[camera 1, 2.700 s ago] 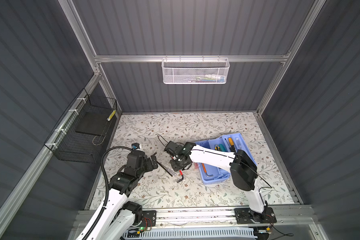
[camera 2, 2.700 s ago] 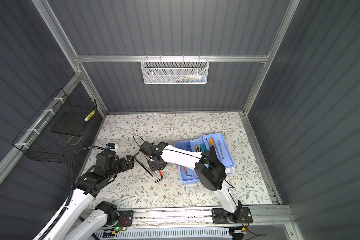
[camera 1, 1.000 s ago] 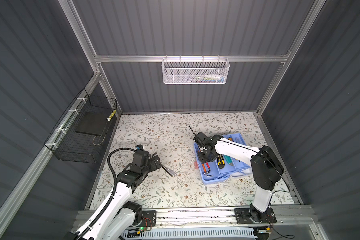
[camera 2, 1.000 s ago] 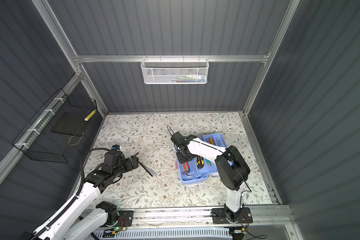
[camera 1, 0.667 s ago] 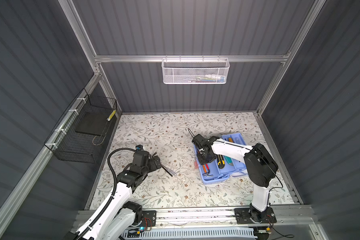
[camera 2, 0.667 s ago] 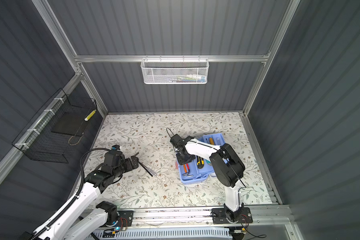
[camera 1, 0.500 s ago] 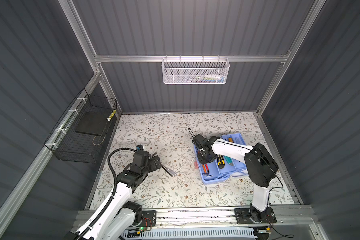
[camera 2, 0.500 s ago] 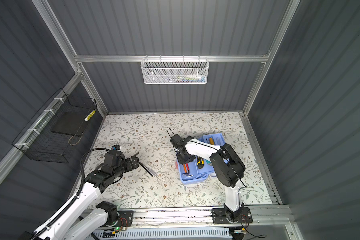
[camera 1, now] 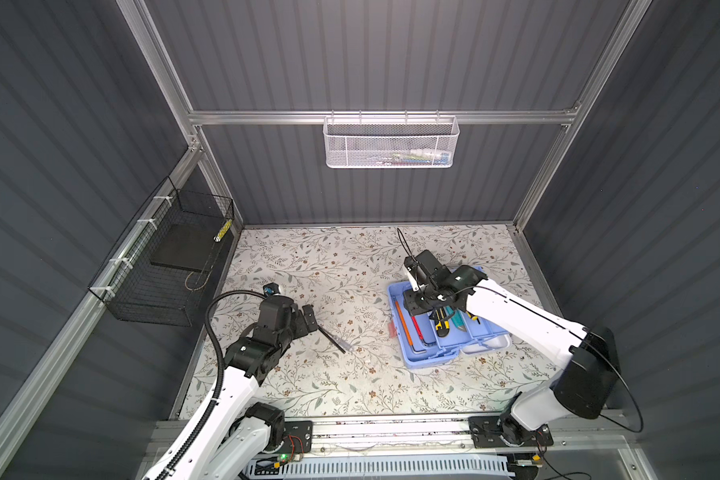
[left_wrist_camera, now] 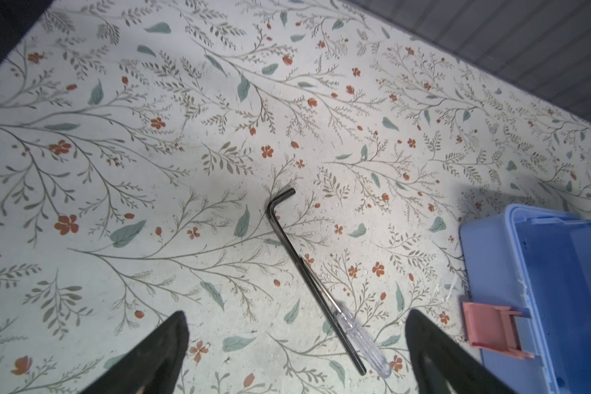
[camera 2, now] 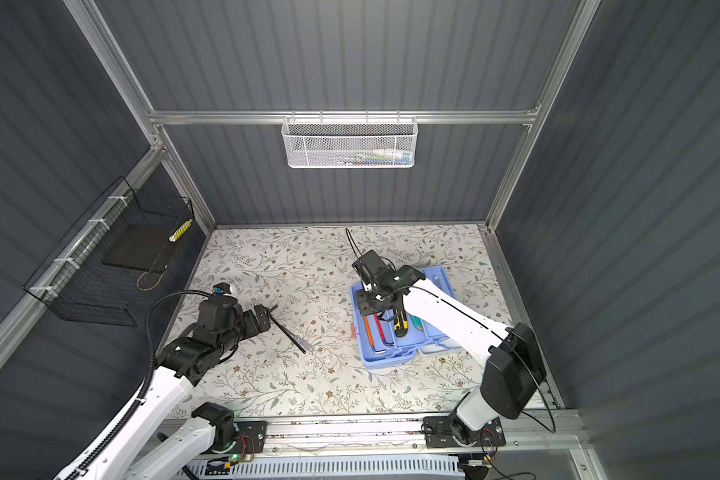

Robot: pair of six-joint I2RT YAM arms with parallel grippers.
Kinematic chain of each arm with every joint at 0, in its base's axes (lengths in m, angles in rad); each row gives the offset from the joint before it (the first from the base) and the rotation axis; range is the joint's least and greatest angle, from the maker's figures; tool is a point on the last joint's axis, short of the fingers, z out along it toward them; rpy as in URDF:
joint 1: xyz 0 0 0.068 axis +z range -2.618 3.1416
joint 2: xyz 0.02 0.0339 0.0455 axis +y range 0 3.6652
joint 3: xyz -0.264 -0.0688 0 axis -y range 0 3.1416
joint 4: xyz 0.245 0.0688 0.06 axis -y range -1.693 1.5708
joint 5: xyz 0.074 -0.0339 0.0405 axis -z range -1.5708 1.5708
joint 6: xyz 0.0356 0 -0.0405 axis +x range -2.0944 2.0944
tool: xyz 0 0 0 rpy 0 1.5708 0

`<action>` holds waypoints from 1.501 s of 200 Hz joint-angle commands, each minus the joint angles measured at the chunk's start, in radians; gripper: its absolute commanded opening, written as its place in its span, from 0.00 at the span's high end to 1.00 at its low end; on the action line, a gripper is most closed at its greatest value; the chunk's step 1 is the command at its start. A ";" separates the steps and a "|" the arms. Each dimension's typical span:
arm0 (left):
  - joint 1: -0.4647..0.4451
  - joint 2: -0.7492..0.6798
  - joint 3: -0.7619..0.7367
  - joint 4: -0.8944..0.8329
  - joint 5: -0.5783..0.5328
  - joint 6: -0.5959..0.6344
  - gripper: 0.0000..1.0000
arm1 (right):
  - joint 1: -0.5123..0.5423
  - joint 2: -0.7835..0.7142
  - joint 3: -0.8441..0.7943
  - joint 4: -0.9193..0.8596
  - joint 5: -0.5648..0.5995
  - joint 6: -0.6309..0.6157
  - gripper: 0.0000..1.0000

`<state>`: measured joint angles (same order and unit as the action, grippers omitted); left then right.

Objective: Pack the tool kit
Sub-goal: 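Move the right gripper back and close it on the clear-handled screwdriver, then lift the clear screwdriver and carry it past the tray's far end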

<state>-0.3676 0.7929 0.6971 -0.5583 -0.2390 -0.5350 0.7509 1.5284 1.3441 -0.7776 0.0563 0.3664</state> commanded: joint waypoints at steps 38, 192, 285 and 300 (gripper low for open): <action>-0.003 0.009 0.112 -0.091 -0.049 0.020 0.00 | 0.216 0.128 0.058 0.167 -0.135 -0.059 0.56; -0.004 -0.025 0.155 -0.163 -0.039 0.031 0.00 | 0.287 0.667 0.325 0.175 -0.082 -0.206 0.63; -0.004 -0.010 0.120 -0.134 -0.025 0.018 0.01 | 0.280 0.752 0.391 0.118 -0.066 -0.212 0.69; -0.004 -0.011 0.120 -0.135 -0.020 0.018 0.01 | 0.275 0.751 0.394 0.113 -0.077 -0.210 0.73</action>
<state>-0.3676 0.7879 0.8303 -0.6945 -0.2687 -0.5266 1.0378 2.2467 1.7264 -0.6178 -0.0116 0.1635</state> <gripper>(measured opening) 0.995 0.297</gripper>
